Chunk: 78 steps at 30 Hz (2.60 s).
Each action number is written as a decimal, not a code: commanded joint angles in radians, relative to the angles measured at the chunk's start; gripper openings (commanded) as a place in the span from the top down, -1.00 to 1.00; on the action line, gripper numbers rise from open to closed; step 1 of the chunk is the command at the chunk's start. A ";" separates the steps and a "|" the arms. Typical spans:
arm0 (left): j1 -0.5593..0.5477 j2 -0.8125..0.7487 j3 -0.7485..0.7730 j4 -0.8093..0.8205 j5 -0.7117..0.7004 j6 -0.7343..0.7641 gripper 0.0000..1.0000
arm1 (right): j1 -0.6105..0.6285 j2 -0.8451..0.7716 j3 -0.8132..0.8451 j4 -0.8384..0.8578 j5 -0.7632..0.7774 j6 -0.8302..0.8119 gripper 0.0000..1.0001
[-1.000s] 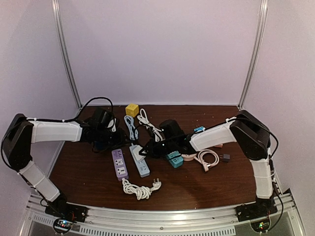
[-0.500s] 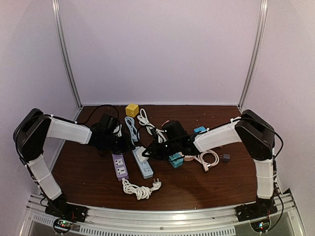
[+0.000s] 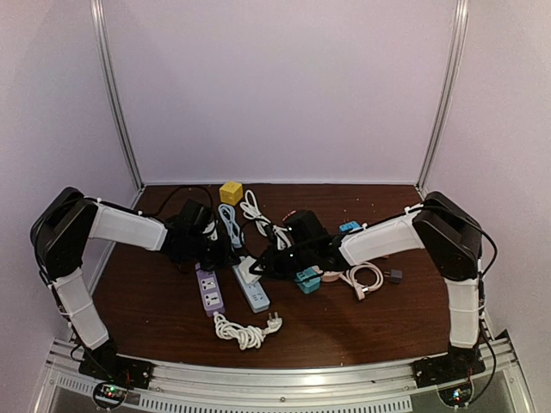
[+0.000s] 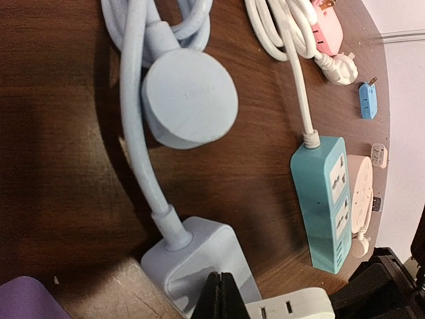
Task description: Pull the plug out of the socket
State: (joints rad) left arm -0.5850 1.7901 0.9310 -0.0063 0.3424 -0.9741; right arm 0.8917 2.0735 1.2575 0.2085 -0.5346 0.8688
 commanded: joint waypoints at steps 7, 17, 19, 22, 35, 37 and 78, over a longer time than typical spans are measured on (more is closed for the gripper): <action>-0.021 0.028 0.038 -0.162 -0.069 0.034 1.00 | 0.004 -0.060 0.012 -0.048 0.023 0.005 1.00; -0.030 0.022 0.019 -0.203 -0.091 0.046 1.00 | 0.002 -0.050 0.037 -0.017 -0.004 0.004 1.00; -0.030 0.024 0.015 -0.210 -0.098 0.045 1.00 | -0.001 -0.050 0.042 -0.014 -0.014 0.002 1.00; -0.030 0.023 0.007 -0.213 -0.107 0.043 1.00 | -0.007 -0.049 0.044 0.001 -0.036 0.011 1.00; -0.032 0.018 -0.039 -0.205 -0.130 0.028 1.00 | -0.038 -0.037 0.024 0.118 -0.117 0.130 1.00; -0.032 0.018 -0.041 -0.205 -0.130 0.029 1.00 | -0.038 -0.036 0.027 0.116 -0.119 0.130 1.00; -0.071 0.015 -0.119 -0.175 -0.151 -0.028 1.00 | -0.092 0.033 -0.031 0.246 -0.145 0.397 1.00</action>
State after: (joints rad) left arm -0.6353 1.7542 0.8757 0.0219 0.2192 -0.9977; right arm 0.8299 2.1139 1.2461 0.3332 -0.6956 1.1976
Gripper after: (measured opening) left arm 0.005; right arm 0.172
